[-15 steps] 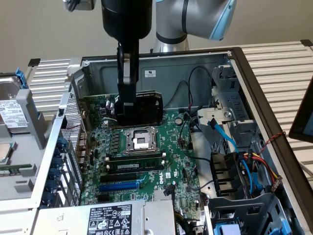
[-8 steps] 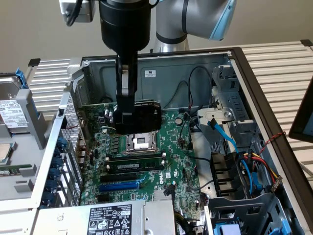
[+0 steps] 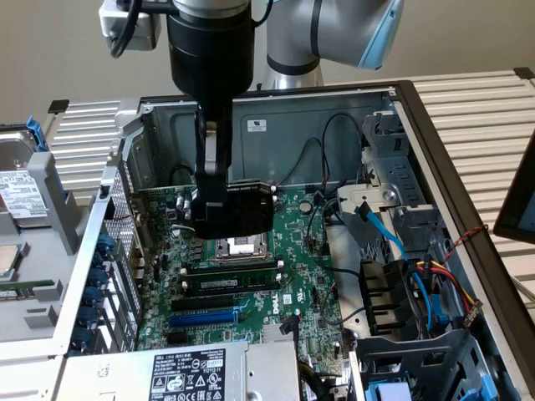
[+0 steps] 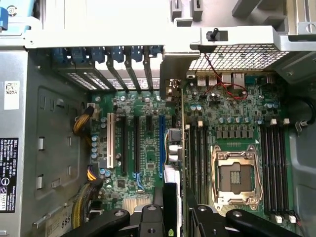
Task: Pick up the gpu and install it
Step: 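Insert the gpu into the slot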
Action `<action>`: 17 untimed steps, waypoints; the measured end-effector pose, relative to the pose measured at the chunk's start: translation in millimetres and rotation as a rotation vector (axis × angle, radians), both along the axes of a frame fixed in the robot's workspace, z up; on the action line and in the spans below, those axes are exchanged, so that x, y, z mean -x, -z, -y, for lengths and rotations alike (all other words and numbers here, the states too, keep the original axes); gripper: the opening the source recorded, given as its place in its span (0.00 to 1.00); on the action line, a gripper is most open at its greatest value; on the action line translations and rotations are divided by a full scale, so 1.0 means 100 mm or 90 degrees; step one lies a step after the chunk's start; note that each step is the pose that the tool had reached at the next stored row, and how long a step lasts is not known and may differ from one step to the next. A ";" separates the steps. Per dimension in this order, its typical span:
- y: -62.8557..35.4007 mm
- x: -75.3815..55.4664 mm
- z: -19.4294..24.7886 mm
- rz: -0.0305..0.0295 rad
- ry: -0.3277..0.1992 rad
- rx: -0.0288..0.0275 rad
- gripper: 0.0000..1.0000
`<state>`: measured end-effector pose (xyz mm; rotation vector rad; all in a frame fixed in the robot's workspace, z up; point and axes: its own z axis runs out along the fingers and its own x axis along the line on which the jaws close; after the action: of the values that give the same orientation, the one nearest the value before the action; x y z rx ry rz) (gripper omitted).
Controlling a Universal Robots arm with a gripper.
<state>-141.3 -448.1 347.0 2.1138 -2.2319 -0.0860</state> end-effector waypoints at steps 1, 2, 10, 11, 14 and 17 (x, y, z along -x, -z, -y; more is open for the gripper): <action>0.007 0.01 0.000 -0.0015 0.000 0.0002 0.27; 0.015 0.01 0.000 -0.0029 0.000 0.0004 0.27; 0.150 0.10 -0.005 -0.0048 0.001 0.0017 0.27; 0.168 0.10 -0.005 -0.0047 0.001 0.0017 0.27; 0.221 0.11 -0.005 -0.0048 0.002 0.0018 0.27; 0.271 0.12 -0.004 -0.0037 0.002 0.0017 0.27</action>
<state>-152.8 -447.6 319.9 2.1064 -2.2306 -0.0890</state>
